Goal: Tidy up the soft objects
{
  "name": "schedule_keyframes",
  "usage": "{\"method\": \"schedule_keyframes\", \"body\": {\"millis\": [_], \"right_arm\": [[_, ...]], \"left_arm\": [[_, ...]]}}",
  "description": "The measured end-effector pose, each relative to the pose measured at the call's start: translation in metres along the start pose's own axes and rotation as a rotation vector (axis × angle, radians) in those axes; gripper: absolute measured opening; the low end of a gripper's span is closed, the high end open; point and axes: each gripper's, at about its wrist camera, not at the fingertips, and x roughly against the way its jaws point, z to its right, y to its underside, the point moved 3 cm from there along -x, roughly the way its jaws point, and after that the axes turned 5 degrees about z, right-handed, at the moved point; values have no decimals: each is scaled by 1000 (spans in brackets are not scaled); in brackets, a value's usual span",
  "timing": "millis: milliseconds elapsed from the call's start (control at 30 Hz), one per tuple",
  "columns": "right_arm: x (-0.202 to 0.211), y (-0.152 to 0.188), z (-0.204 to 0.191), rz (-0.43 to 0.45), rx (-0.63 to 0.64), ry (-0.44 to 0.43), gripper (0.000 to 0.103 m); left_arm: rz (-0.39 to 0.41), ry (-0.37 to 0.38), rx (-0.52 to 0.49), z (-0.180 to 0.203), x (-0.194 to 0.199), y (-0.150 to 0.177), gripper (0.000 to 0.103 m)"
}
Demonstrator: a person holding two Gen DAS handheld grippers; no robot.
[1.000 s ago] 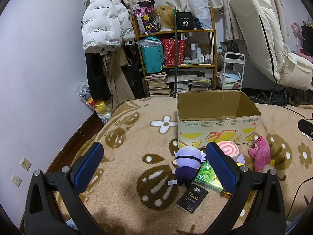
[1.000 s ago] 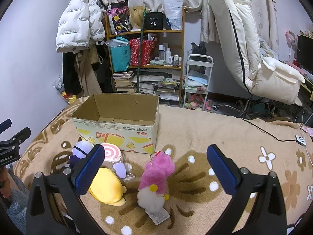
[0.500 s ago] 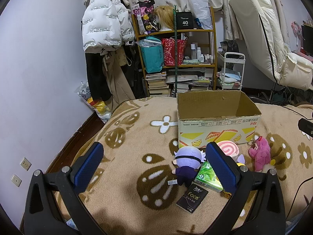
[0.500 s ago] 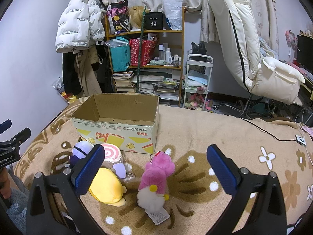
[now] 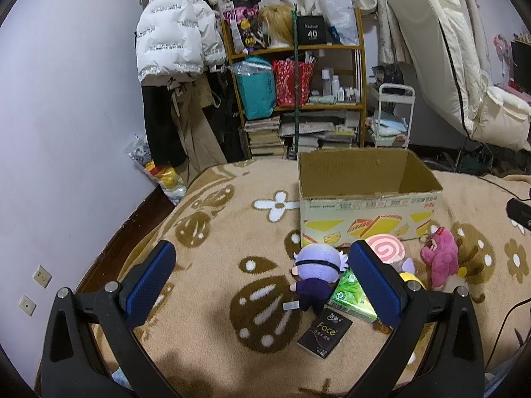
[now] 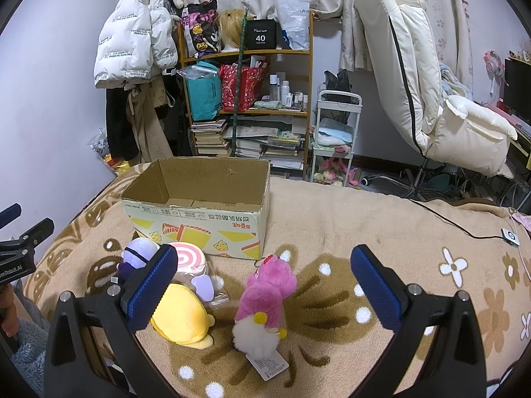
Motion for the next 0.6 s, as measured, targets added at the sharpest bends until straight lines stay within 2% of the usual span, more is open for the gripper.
{"method": "schedule_keyframes", "body": {"millis": [200,433,600], "right_arm": [[-14,16,1,-58,-47,-47,103],[-30,21,10,-118,-80,-61,103],[-50,27,8,-181,-56,-79,103]], "left_arm": [[-111,26,-6,4,-26,4,103],[-231,77,-21,16,-55,12,102],[-325,129,-28,28,-77,20,102]]}}
